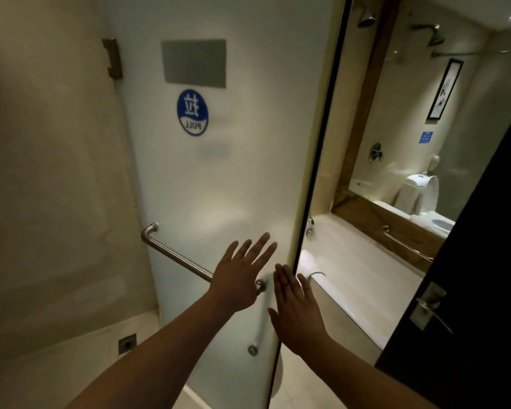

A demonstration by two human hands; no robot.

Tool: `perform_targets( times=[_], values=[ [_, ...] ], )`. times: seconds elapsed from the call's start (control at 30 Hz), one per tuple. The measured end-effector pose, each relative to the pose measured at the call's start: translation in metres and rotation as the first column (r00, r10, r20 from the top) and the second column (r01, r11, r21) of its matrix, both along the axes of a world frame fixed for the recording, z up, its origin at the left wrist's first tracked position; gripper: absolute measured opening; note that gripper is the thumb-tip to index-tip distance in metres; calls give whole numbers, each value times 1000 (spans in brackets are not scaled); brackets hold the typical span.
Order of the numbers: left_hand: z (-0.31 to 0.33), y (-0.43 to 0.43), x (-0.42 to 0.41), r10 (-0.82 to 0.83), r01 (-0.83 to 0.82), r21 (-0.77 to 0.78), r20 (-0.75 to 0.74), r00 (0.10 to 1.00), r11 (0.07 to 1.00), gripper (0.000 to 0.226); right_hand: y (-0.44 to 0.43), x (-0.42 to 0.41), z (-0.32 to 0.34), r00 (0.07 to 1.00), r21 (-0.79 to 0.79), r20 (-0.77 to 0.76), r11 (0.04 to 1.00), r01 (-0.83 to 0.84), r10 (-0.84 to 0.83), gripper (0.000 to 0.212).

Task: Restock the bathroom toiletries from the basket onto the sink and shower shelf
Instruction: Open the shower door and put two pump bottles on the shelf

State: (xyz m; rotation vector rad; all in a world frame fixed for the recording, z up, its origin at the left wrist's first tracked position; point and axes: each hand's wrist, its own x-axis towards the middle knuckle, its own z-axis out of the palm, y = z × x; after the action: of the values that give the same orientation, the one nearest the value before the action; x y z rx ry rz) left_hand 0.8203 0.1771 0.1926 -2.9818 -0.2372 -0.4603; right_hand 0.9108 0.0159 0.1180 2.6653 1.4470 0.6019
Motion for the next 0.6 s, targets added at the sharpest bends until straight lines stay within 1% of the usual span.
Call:
perform_targets(
  times=[0.07,0.13,0.27,0.37,0.47,0.53,0.6],
  values=[
    [0,4,13,-6,6,20,6,1000,1000,102,3,13,-3,1000,9,-5,1000,14,-14,78],
    [0,9,26,11,-10,36,-20,1000,999,101,8,23,-5,1000,29,-23,999,21,-21,76],
    [-5,20,35,95,-95,13,-68,993,995,96,29,28,-9,995,47,-96,998,-36,41,75],
    [-10,41,23,187,-186,18,-84,979,982,92,60,21,-12,982,65,-124,988,-138,146,73],
    [-11,71,-8,289,-288,29,-57,956,957,78,100,6,-11,948,66,-145,959,-276,283,71],
    [-10,95,-43,382,-382,14,-29,924,924,70,134,-13,-6,917,34,-148,929,-369,369,68],
    [-9,117,-83,485,-485,7,-33,874,874,68,170,-35,0,881,22,-158,894,-448,445,63]
  ],
)
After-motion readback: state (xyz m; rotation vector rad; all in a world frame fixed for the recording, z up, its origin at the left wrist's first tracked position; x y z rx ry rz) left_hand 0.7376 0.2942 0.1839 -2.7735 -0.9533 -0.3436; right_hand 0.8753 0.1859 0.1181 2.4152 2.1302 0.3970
